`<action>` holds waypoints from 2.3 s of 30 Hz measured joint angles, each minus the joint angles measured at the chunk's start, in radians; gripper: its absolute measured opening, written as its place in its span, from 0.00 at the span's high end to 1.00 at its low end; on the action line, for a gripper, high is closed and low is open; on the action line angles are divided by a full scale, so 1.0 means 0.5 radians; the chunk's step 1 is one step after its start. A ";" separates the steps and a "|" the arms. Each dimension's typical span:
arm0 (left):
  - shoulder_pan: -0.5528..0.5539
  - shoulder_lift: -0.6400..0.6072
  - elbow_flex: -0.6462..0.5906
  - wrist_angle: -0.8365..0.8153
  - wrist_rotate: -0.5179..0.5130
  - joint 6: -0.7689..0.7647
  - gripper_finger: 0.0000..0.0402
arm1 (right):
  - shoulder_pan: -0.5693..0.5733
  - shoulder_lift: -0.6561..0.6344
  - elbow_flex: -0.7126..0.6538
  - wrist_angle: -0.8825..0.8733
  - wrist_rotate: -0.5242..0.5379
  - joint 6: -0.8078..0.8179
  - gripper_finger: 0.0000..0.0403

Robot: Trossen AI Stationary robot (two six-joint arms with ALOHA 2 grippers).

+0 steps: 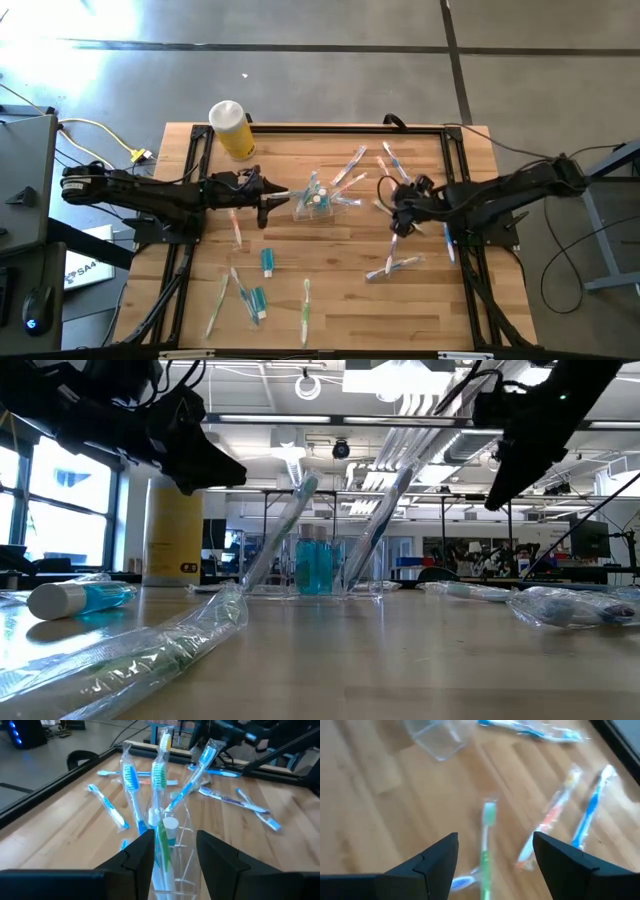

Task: Pick & Place toothbrushing station
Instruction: Put the green toothbrush into the transparent organizer

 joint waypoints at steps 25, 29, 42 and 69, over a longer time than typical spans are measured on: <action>-0.001 0.000 0.000 -0.199 0.244 -0.162 0.64 | -0.409 1.011 0.015 0.235 -0.410 -0.342 0.38; 0.000 0.001 0.000 -0.267 0.320 -0.318 0.64 | -0.524 1.011 0.016 0.244 -0.650 -0.298 0.39; 0.000 0.001 0.000 -0.349 0.343 -0.369 0.64 | -0.657 1.013 0.013 0.267 -0.898 -0.313 0.83; 0.000 0.001 0.000 -0.031 0.322 -0.257 0.64 | -0.127 0.344 -0.007 -0.007 -0.446 -0.005 1.00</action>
